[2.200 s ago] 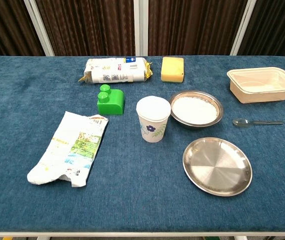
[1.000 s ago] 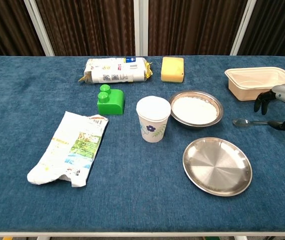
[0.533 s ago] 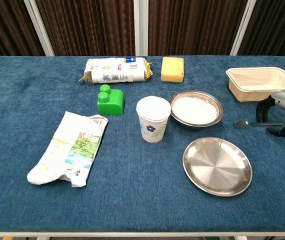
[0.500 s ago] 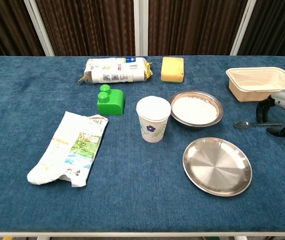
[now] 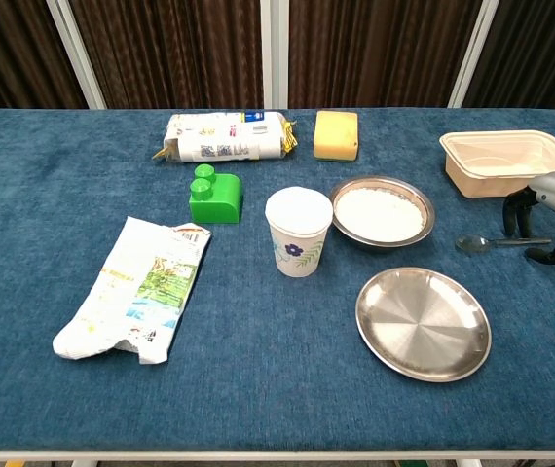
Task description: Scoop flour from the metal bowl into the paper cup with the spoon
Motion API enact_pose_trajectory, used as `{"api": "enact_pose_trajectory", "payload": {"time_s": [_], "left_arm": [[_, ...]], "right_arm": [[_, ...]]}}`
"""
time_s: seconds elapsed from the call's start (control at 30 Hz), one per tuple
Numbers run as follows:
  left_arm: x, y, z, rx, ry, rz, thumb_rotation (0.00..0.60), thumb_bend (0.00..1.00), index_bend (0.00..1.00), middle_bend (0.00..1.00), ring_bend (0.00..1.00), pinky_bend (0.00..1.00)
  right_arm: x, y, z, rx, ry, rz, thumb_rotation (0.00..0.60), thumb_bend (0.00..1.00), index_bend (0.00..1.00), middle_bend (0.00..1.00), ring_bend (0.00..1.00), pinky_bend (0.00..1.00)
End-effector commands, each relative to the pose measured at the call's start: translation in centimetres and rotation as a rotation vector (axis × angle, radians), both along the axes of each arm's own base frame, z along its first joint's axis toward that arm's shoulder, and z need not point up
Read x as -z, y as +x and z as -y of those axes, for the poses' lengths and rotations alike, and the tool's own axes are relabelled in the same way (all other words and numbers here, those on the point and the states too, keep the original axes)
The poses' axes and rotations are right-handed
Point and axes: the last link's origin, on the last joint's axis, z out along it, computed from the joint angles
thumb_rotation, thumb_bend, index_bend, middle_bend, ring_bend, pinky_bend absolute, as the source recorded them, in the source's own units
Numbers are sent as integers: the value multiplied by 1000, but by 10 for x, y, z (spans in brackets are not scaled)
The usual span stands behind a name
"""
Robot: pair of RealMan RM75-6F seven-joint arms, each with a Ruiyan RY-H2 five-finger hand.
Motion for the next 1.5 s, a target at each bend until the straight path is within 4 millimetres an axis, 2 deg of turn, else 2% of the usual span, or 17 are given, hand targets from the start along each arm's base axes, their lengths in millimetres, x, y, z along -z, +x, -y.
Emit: {"api": "enact_pose_trajectory", "payload": {"time_s": [0.03, 0.13, 0.63, 0.83, 1.07, 1.5], "left_arm": [[0, -1, 0, -2, -1, 0, 600, 0, 101, 50, 11, 0], [0, -1, 0, -5, 0, 2, 600, 0, 102, 50, 11, 0], [3, -3, 1, -11, -11, 11, 600, 0, 109, 50, 11, 0], [3, -4, 1, -12, -12, 15, 600, 0, 109, 50, 11, 0], [3, -5, 2, -15, -8, 21, 600, 0, 109, 50, 11, 0], [4, -7, 3, -20, -10, 24, 600, 0, 109, 49, 11, 0]], "right_arm": [[2, 1, 1, 0, 0, 3, 600, 290, 449, 463, 205, 152], [3, 2, 2, -6, 4, -3, 600, 326, 449, 471, 205, 152], [6, 3, -4, -15, 27, -3, 600, 327, 460, 495, 206, 152], [6, 2, -3, -9, 21, -4, 600, 265, 477, 508, 222, 152], [7, 2, -4, -10, 20, -3, 600, 263, 489, 516, 222, 152], [9, 4, -2, -12, 29, -7, 600, 352, 538, 548, 248, 152]]}}
